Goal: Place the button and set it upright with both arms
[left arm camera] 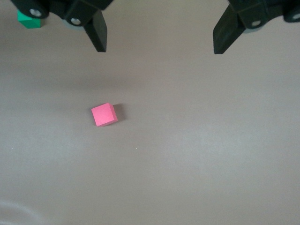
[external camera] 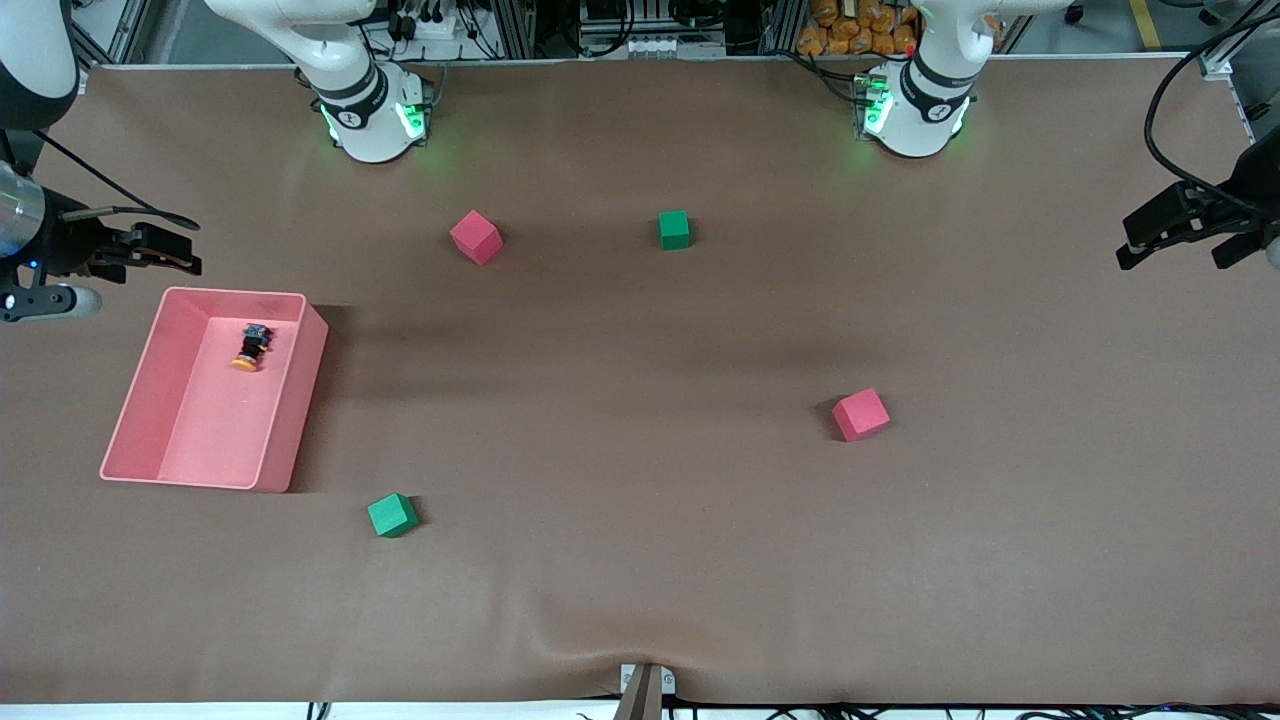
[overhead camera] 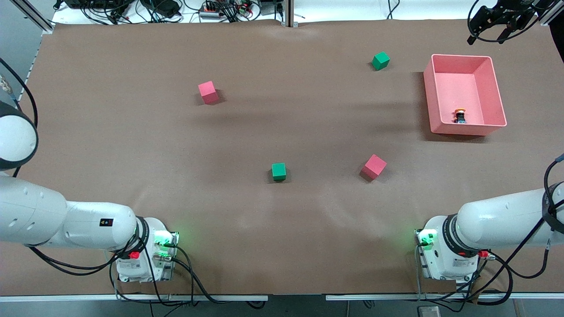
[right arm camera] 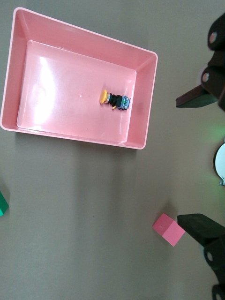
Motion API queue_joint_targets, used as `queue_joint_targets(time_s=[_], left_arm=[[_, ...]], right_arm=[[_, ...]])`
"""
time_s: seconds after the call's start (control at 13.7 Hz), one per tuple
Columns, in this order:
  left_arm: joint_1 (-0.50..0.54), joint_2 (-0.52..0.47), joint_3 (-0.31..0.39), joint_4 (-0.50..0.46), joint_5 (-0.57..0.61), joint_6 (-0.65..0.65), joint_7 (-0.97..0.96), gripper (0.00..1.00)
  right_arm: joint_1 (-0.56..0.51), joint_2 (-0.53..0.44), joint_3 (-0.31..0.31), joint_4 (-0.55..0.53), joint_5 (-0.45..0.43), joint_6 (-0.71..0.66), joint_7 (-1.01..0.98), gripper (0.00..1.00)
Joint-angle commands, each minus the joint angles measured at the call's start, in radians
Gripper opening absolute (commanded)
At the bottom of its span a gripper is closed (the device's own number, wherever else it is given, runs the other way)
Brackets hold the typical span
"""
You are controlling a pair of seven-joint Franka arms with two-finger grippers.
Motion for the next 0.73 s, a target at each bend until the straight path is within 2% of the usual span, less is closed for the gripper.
queue_joint_targets(time_s=[0.0, 0.66], left_arm=[[0.001, 0.003, -0.001, 0.012, 0.009, -0.013, 0.003, 1.0], [0.005, -0.002, 0.001, 0.015, 0.017, -0.058, -0.004, 1.0]], right_arm=[[0.011, 0.0, 0.011, 0.285, -0.003, -0.196, 0.129, 1.0], [0.013, 0.004, 0.013, 0.282, -0.003, -0.189, 0.129, 1.0]])
